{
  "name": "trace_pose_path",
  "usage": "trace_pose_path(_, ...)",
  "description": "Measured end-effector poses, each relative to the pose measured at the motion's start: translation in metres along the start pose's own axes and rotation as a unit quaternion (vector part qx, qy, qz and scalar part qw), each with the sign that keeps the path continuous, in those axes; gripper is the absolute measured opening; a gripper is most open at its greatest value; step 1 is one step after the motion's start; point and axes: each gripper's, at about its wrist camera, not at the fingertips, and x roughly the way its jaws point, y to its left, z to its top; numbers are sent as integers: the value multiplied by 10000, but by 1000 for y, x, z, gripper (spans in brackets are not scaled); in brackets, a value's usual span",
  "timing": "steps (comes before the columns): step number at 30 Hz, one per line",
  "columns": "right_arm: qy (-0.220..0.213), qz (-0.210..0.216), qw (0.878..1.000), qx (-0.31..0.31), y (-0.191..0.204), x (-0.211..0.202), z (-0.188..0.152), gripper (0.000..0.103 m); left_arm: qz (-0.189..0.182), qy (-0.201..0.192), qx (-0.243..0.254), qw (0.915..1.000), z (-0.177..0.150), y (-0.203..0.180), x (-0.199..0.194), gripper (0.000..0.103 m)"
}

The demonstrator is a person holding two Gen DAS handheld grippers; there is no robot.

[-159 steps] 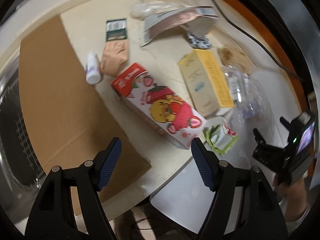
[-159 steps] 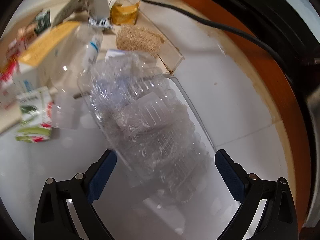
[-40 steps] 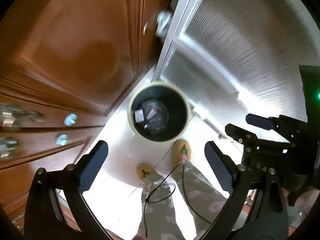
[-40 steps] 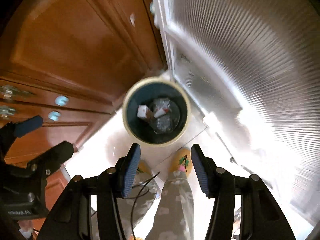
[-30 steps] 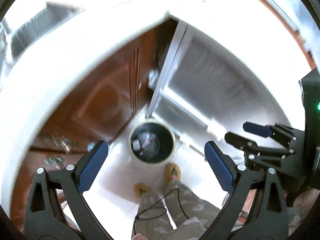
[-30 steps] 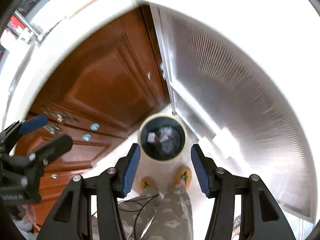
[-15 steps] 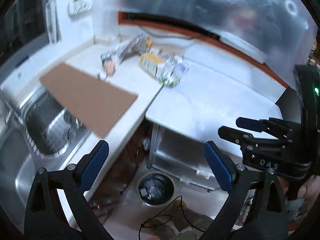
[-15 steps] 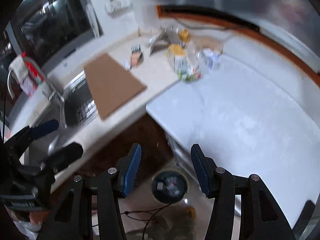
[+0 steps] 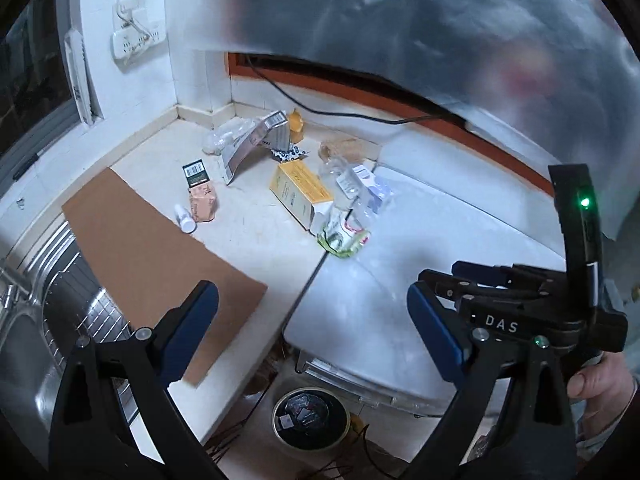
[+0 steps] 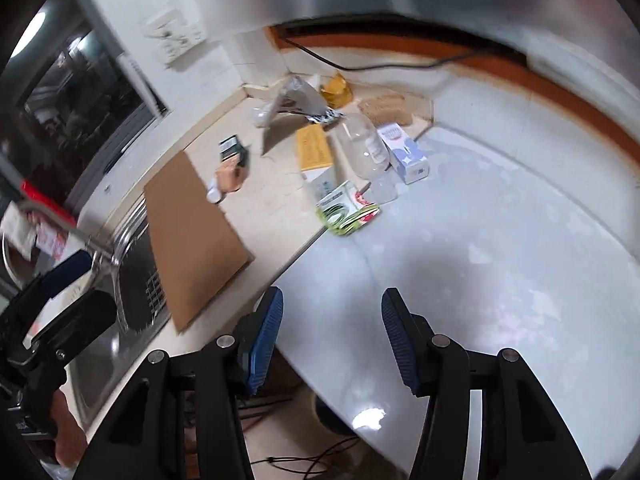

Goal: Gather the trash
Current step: 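Move both tools back to the counter toward the remaining trash, then grasp the green snack packet with the right gripper while the left grasps the yellow box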

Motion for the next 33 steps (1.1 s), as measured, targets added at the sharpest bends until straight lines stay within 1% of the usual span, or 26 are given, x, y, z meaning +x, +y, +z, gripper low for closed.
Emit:
trace_pose_path(2, 105, 83, 9998, 123, -14, 26, 12, 53, 60, 110, -59, 9999, 14, 0, 26, 94)
trace_pose_path(5, 280, 177, 9990, 297, -36, 63, 33, 52, 170, 215, -134, 9995, 25, 4, 61, 92)
trace_pose_path(6, 319, 202, 9987, 345, -39, 74, 34, 52, 187, 184, -180, 9995, 28, 6, 73, 92)
trace_pose_path(10, 526, 391, 9961, 590, -58, 117, 52, 51, 271, 364, -399, 9982, 41, 16, 115, 92)
trace_pose_path(14, 638, 621, 9928, 804, -66, 147, 63, 51, 320, 498, -560, 9967, 50, 25, 143, 92)
trace_pose_path(19, 723, 835, 9882, 1058, -67, 176, 70, 51, 324, 668, -813, 9939, 62, 34, 173, 92)
trace_pose_path(21, 595, 906, 9884, 1059, -65, 179, 74, 51, 302, 733, -907, 9927, 67, 37, 185, 92)
trace_pose_path(24, 549, 977, 9870, 1156, -65, 186, 78, 42, 249, 826, -1024, 9910, 73, 38, 199, 92)
trace_pose_path(26, 627, 1035, 9852, 1217, -65, 194, 81, 26, 203, 894, -1097, 9897, 77, 37, 208, 92)
trace_pose_path(27, 597, 1036, 9851, 1240, -66, 193, 83, 25, 190, 933, -1122, 9891, 79, 36, 212, 92)
trace_pose_path(29, 556, 1095, 9851, 1208, -68, 193, 85, 16, 172, 993, -1133, 9884, 83, 33, 220, 92)
trace_pose_path(31, 465, 1188, 9851, 1157, -69, 190, 85, 12, 174, 1049, -1115, 9881, 86, 30, 228, 92)
trace_pose_path(33, 363, 1169, 9868, 1060, -72, 180, 83, 10, 187, 1097, -1095, 9877, 89, 27, 235, 92)
